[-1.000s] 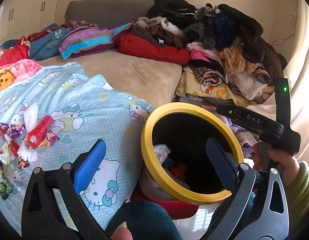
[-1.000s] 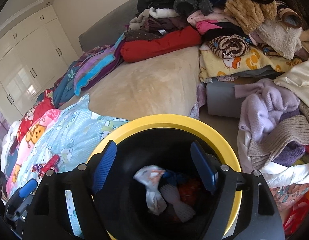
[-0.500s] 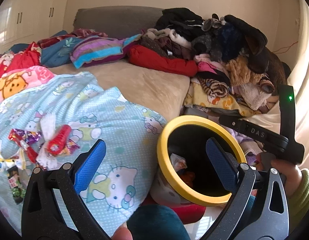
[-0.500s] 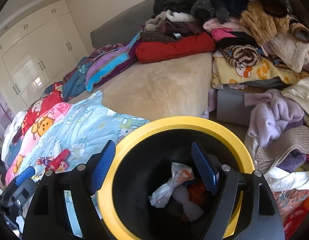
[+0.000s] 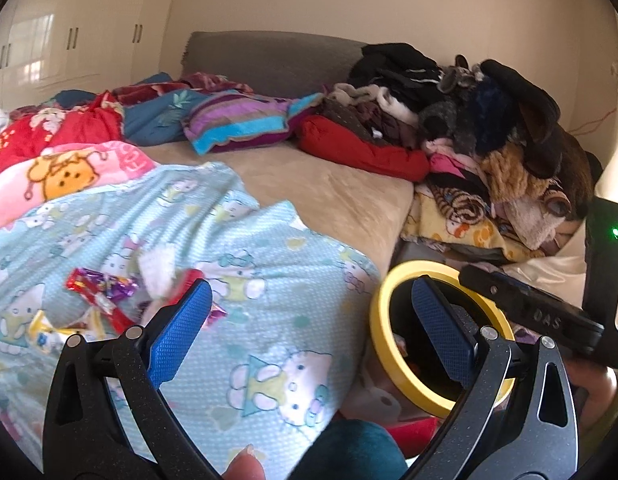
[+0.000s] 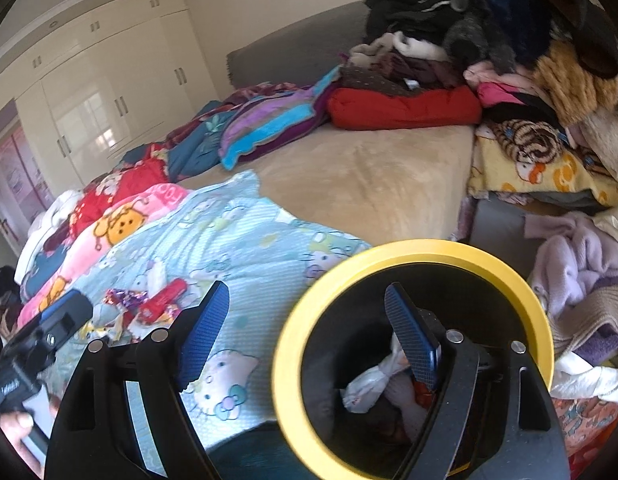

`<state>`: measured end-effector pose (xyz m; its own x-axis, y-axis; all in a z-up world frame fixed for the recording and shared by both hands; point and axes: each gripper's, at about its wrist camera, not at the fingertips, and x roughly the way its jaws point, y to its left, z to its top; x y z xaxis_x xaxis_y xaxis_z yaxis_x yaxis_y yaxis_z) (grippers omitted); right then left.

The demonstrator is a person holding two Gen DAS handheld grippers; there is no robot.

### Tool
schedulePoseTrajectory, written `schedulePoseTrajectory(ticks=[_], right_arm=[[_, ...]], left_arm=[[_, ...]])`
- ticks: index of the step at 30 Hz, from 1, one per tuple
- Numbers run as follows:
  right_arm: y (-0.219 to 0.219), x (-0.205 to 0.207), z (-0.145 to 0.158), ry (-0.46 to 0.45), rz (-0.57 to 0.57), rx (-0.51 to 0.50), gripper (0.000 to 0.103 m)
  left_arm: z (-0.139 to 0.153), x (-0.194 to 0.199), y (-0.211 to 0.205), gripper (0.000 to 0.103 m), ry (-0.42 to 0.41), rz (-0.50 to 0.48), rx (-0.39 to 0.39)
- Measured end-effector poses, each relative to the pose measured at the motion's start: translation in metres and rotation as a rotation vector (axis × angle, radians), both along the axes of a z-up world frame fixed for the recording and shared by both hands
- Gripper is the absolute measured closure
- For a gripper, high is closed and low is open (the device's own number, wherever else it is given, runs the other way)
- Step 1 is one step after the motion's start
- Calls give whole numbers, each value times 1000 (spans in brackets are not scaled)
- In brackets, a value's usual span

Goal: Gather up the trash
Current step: 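Move both open tools back from the bin to the trash pile, then grasp the red candy tube with the right tool while the left tool grasps the green cartoon snack packet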

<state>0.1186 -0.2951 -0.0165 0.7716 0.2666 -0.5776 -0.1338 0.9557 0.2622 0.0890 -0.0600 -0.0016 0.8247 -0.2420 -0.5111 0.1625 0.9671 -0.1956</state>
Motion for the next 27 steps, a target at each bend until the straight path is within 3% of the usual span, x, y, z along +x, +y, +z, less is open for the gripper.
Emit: schedulePoseTrajectory(ticks=[11,27], right_arm=[[44,-6,5,-25,79,-19,25],[100,-5,9,-47,185,-53,25]], left_arm=[[9,-6,39,11,-44,83,26],[5,-10,93,11,-44,193,25]])
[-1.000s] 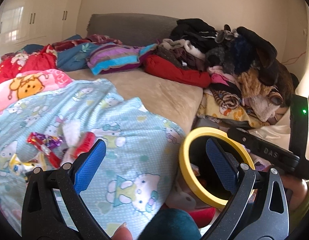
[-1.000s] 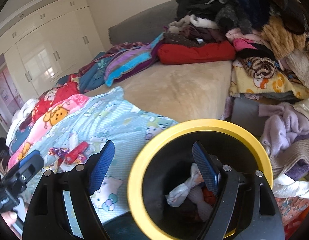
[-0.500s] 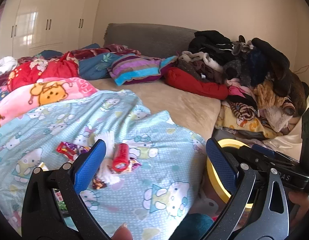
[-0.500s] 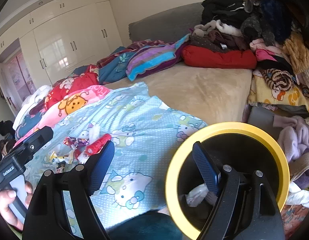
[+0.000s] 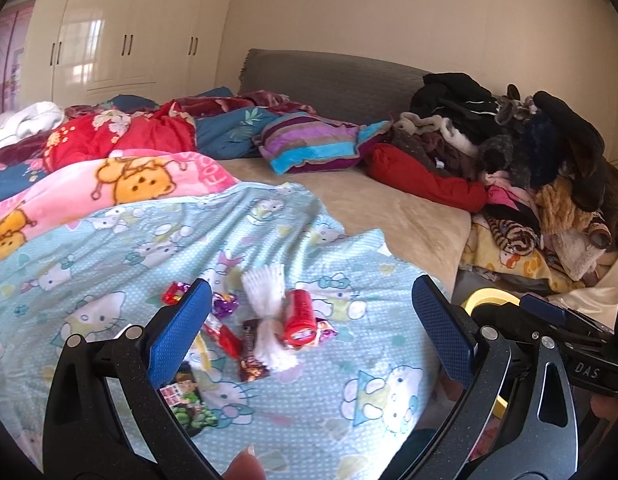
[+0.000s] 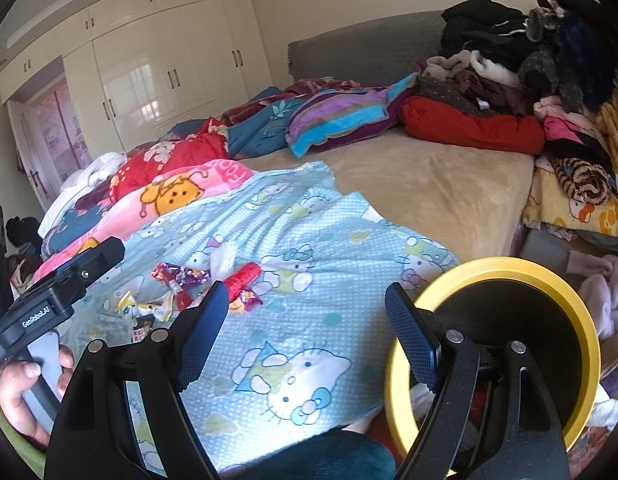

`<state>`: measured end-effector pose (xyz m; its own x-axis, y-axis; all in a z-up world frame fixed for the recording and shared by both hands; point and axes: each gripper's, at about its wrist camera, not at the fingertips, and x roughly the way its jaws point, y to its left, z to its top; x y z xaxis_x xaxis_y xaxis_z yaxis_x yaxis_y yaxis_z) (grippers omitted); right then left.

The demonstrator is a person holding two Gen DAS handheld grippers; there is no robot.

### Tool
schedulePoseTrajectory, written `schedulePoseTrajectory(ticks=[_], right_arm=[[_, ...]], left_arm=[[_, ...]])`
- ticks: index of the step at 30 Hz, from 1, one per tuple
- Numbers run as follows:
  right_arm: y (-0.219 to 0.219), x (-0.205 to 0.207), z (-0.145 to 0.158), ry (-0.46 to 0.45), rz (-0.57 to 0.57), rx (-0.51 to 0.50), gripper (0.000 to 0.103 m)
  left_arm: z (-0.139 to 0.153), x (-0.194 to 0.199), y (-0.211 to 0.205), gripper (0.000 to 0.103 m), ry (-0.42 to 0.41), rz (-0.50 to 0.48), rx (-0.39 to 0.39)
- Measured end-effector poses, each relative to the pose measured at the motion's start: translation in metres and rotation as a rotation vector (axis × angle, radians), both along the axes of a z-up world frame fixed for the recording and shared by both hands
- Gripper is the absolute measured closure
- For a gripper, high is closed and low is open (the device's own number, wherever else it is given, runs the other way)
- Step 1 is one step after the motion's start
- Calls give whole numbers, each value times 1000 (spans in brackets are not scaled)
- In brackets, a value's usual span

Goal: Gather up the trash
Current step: 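Grasp the red candy tube with the right tool while the left tool grasps the green cartoon snack packet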

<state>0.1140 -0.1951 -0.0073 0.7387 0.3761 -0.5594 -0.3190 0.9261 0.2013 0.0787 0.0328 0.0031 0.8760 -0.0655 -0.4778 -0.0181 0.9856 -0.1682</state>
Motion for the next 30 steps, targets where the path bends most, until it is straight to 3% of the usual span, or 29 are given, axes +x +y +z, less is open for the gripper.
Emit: schedulePoseTrajectory(ticks=[11,25,30], right_arm=[[38,11,-7,3,67,-30,25],[93,40,-27,75,160,-24,26],[111,52,-42,126,169,-30,33]], left_arm=[[-11,-2,30,11,30,62,-4],[-54,-7,66,11,141,122,-15],[-71,-7,69,11,183,132,-11]])
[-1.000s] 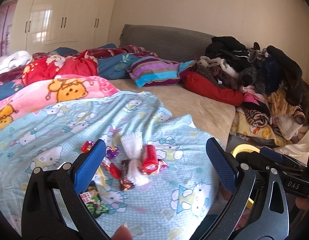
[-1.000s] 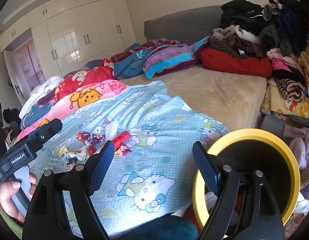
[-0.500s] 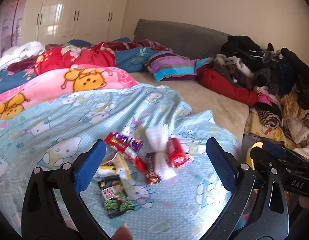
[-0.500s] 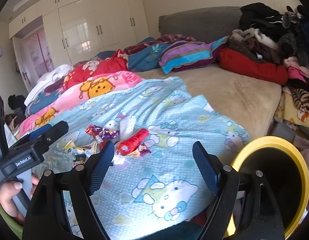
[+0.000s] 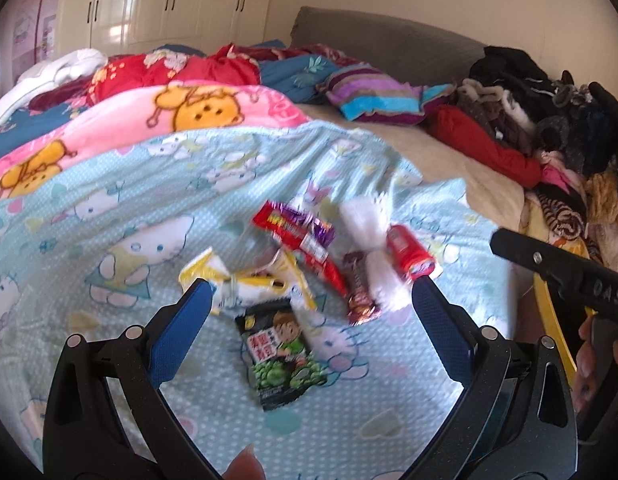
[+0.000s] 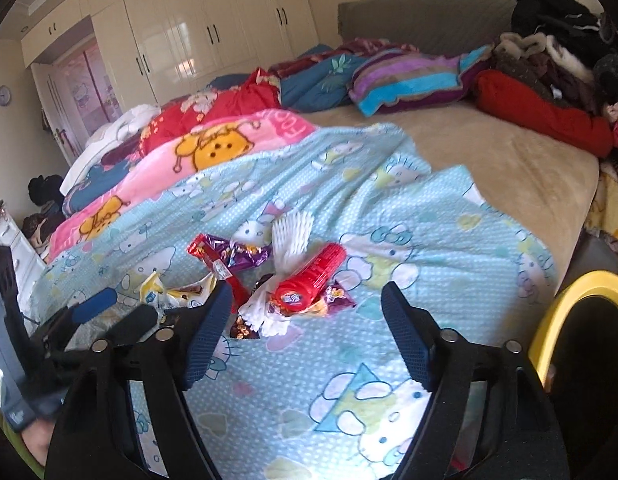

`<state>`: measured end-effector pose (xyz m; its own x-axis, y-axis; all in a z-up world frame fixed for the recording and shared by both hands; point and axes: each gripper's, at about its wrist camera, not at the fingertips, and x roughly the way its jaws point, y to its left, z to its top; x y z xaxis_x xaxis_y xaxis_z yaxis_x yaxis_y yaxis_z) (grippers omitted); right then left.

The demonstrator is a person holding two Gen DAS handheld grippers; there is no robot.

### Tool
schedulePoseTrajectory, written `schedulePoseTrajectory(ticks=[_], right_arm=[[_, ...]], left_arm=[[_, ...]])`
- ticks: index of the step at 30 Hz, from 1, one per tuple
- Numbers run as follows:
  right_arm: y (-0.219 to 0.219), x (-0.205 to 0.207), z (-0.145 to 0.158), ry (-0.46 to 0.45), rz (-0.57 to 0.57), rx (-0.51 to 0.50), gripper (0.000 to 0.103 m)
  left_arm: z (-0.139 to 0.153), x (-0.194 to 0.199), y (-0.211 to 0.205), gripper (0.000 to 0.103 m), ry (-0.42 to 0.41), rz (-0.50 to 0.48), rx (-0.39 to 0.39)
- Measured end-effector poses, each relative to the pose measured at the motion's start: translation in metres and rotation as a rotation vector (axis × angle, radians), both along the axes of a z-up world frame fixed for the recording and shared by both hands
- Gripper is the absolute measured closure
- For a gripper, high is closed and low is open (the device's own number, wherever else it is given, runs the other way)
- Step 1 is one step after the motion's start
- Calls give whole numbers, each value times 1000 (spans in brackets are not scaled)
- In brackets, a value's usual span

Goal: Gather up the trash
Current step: 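Grasp the red candy tube with the right tool while the left tool grasps the green cartoon snack packet, then carry both held items over the yellow-rimmed bin and open both tools to drop them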

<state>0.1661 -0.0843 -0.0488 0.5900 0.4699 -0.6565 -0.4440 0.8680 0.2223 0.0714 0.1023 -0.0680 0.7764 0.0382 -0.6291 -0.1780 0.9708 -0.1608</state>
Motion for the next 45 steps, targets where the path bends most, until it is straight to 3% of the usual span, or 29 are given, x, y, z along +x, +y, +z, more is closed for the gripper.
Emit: schedulePoseTrajectory(ticks=[13,20,33,38,45], right_arm=[[32,30,-34,86,-7,-37,52],[43,48,-52,153,-24,-30,60],[47,66,-74,197,-52,-23,62],[45,63,-71,174,-28,-22,65],[21,41,-48,143,3,77,68]], left_arm=[[-35,2,3,24,95,24,-29],[-50,6,5,38,142,42,-52],[-68,6,14,57,184,55,-97],[-68,7,17,66,187,53,-100],[-60,6,11,77,162,15,-114]])
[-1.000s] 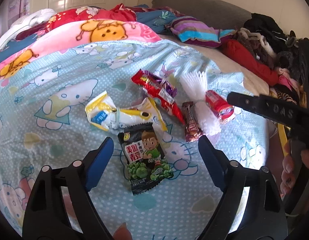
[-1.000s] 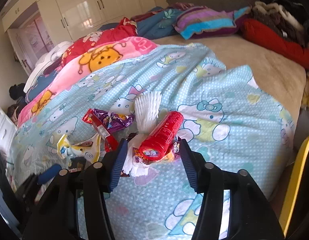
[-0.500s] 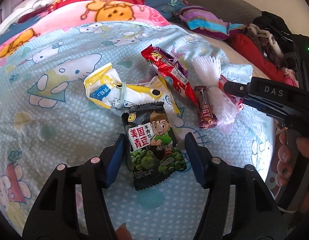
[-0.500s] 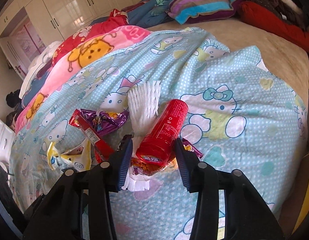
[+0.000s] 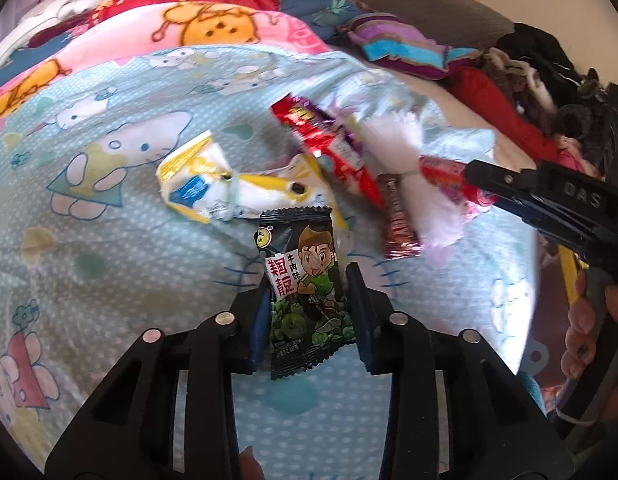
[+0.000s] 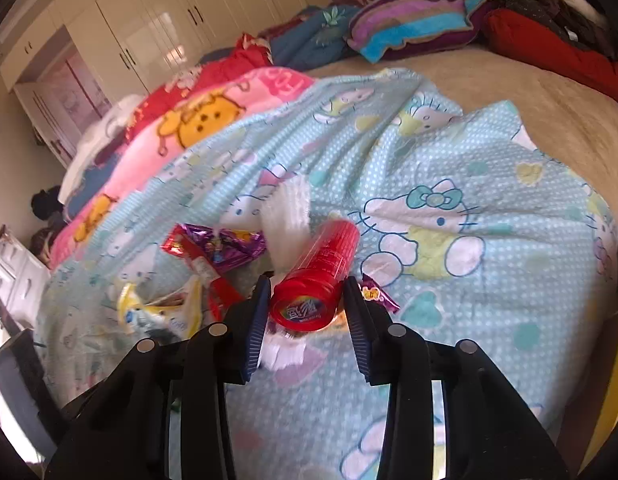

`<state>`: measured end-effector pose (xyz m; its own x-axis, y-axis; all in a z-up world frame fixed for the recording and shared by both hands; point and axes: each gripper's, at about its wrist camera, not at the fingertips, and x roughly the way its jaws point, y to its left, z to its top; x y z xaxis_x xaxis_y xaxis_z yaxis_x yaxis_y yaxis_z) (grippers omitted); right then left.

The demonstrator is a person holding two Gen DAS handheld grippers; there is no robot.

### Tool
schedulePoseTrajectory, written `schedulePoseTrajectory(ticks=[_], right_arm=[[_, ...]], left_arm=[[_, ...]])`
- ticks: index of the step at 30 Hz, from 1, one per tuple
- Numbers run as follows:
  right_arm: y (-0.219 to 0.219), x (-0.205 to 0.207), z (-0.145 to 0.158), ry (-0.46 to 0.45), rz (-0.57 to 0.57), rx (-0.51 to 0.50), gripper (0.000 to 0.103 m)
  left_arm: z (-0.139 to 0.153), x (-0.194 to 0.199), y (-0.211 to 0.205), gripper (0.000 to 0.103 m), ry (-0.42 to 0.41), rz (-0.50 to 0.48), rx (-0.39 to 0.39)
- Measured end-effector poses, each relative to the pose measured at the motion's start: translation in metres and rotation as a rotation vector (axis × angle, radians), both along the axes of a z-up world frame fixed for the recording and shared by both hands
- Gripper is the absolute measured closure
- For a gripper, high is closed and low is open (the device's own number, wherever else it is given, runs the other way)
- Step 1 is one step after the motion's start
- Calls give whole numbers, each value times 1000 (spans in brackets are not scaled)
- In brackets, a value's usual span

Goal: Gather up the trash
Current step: 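Carry both held items over the yellow-rimmed bin and open both tools to drop them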

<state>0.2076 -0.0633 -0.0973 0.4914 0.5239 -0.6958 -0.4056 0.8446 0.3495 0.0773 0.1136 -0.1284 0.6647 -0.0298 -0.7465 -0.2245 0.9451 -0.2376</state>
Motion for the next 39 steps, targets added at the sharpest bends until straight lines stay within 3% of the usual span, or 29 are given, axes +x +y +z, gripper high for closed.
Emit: schedulePoseTrajectory(ticks=[19,39], right_arm=[[-65,-41,42,-107,-72,75,69],[-111,-38,65,-135,-132,182,69]], left_arm=[[53,-2,-44,79,-140,-123,1],[73,-6,-89,79,-183,-232,35]])
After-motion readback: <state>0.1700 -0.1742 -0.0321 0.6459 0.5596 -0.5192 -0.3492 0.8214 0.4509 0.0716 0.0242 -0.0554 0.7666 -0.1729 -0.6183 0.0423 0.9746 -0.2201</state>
